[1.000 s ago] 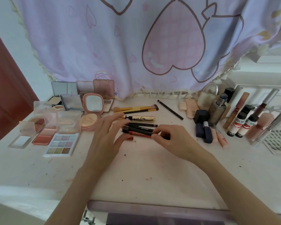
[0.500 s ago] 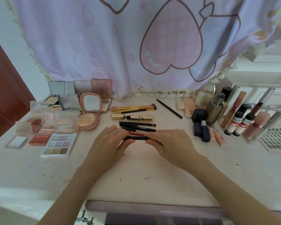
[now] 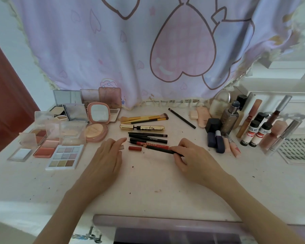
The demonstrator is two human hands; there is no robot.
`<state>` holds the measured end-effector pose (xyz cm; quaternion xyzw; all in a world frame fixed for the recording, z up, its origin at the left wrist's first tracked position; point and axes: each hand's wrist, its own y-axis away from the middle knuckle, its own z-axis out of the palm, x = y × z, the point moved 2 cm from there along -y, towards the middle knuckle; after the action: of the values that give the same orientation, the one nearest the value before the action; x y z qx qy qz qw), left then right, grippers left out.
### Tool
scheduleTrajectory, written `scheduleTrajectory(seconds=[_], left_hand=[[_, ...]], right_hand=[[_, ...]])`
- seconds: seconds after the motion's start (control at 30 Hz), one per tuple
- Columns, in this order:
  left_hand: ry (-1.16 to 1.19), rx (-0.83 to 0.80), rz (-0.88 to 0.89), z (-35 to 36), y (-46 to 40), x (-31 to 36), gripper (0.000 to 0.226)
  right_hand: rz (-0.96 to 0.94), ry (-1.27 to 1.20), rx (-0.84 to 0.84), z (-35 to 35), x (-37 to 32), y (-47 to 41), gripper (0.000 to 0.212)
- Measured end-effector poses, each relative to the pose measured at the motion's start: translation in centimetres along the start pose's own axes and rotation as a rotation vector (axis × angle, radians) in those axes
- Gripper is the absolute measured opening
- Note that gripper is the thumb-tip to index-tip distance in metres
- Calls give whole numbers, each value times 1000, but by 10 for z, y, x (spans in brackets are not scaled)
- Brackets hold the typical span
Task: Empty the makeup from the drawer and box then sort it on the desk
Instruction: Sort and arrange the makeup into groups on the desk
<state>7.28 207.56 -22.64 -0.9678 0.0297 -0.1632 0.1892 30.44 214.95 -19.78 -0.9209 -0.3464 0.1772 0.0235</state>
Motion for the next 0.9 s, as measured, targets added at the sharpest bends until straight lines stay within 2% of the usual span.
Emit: scheduleTrajectory(seconds=[0.17, 0.27, 0.37, 0.63, 0.73, 0.8, 0.9], left_hand=[[-46, 125, 55, -6, 13, -4, 33], [1, 130, 7, -14, 16, -1, 37], [-19, 134, 54, -13, 11, 3, 34], [-116, 193, 107, 3, -7, 6, 30], [-100, 199, 102, 8, -10, 4, 19], [-93, 200, 92, 10, -11, 3, 9], [-96, 207, 95, 11, -12, 2, 12]], right_hand=[[-31, -95, 12, 12, -10, 0, 35], [-44, -117, 2, 17, -20, -5, 27], [-69, -106, 12, 20, -26, -14, 20], [-98, -67, 76, 23, -22, -26, 24], [-103, -90, 107, 19, -17, -25, 26], [-85, -85, 148, 13, -8, -33, 27], [36, -17, 237, 3, 15, -58, 29]])
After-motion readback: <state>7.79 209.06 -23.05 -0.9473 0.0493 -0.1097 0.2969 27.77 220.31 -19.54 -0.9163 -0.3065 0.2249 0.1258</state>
